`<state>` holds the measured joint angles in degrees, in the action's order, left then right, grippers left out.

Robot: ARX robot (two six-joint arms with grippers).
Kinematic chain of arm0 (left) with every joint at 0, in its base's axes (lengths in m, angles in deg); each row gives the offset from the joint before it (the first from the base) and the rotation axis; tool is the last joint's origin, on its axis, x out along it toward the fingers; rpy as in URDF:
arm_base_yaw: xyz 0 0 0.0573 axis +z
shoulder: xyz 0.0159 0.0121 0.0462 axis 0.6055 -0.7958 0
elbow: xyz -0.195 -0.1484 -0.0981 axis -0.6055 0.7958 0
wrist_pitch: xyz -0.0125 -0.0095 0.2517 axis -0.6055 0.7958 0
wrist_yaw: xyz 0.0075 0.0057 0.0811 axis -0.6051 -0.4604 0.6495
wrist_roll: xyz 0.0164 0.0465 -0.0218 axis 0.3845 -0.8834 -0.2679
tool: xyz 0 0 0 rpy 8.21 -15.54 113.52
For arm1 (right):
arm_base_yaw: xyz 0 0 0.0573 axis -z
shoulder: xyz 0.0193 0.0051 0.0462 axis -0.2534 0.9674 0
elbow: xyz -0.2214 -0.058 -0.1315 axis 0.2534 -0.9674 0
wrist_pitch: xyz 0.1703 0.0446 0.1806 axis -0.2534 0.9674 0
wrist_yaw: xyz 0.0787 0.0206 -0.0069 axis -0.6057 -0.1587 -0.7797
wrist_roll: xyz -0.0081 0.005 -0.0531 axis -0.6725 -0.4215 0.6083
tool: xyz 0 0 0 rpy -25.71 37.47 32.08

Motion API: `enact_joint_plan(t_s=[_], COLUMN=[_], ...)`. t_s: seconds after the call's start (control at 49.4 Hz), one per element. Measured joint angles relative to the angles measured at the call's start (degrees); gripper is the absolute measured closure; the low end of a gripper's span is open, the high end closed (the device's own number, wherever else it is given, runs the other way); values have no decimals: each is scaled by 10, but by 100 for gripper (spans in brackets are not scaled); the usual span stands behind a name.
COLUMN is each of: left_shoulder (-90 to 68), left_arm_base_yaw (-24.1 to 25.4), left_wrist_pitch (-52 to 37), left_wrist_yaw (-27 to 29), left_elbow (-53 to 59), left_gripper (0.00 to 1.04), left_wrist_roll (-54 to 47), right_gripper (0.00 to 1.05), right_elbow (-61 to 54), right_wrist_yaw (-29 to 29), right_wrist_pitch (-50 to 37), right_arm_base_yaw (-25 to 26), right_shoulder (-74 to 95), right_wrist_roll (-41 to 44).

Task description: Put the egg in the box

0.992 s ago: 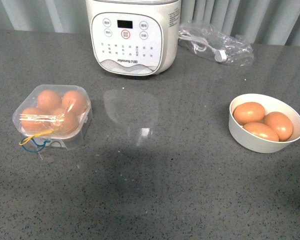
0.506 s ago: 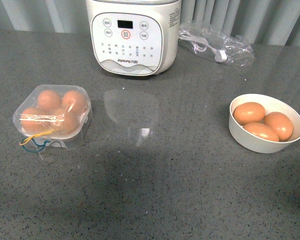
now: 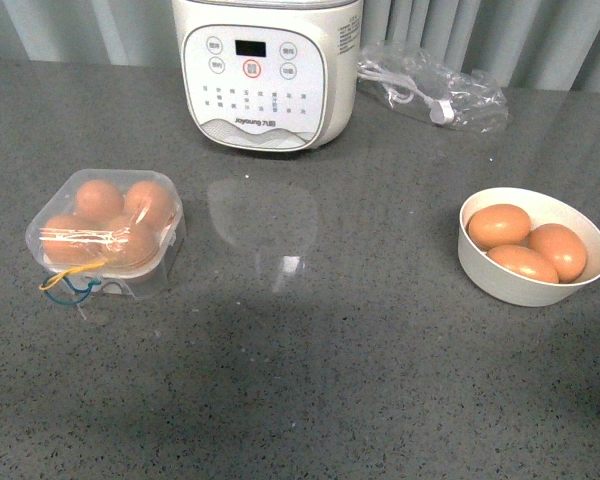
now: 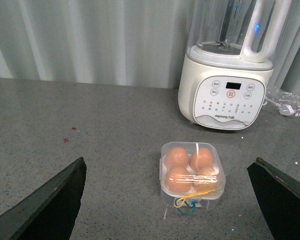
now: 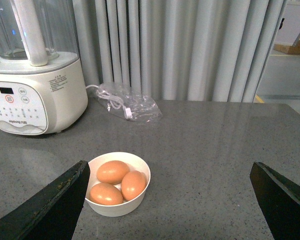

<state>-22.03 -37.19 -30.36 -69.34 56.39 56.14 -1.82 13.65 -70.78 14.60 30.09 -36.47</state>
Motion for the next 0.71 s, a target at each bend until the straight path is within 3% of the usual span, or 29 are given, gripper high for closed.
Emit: enact_joint_plan(t_s=[0.709], left_shoulder=[0], left_arm_base_yaw=[0], left_wrist_pitch=[0], left_wrist_yaw=[0], left_elbow=[0], left_gripper=[7], left_wrist_roll=[0], right_gripper=[7], right_elbow=[0], right_wrist_yaw=[0], right_wrist_pitch=[0], right_arm_base_yaw=[0], right_shoulder=[0], right_wrist_roll=[0])
